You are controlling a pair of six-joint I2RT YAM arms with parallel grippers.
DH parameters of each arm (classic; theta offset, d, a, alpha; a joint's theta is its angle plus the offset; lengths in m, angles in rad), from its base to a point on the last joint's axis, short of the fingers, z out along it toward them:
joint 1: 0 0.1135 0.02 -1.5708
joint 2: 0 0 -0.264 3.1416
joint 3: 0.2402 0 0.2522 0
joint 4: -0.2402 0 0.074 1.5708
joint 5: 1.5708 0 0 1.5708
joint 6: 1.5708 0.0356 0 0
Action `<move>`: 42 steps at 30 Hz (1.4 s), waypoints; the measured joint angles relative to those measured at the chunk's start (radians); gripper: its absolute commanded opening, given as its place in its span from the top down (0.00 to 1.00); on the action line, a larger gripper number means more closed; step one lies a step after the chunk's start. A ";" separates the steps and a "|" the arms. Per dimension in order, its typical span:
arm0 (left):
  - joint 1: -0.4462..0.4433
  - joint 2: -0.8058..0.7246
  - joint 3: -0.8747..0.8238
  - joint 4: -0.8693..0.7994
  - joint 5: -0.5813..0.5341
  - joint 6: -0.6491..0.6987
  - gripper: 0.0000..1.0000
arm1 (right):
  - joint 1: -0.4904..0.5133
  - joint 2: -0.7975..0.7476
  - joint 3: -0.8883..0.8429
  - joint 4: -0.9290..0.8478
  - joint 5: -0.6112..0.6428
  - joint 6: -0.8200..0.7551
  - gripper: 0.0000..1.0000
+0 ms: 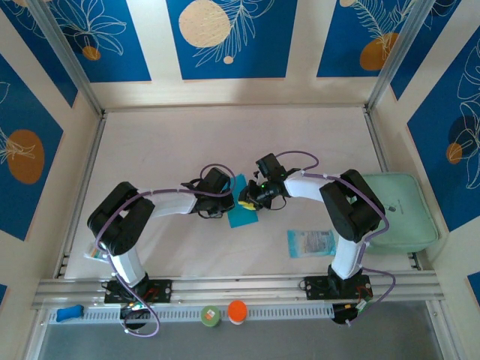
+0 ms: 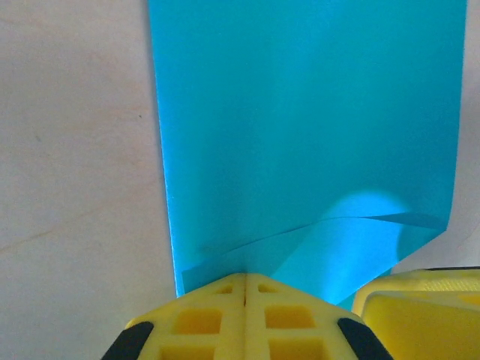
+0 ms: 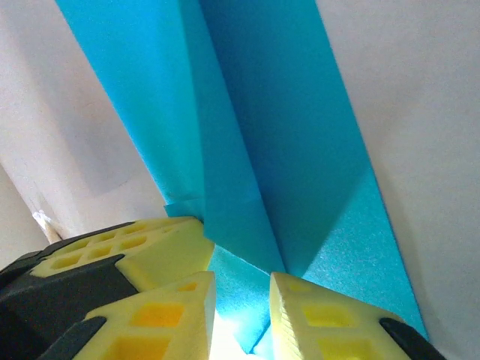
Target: Fold a paper plane with a square sheet of paper (pick it up from the middle)
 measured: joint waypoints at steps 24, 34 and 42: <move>0.002 0.000 -0.002 0.002 0.004 -0.004 0.93 | 0.002 0.024 0.001 -0.002 0.032 -0.048 0.85; 0.014 -0.009 -0.016 0.015 0.030 -0.011 0.91 | 0.008 0.024 0.000 0.022 0.021 -0.048 0.90; 0.053 -0.087 -0.051 -0.008 0.048 -0.017 0.63 | 0.005 0.023 0.000 0.035 0.019 -0.061 0.98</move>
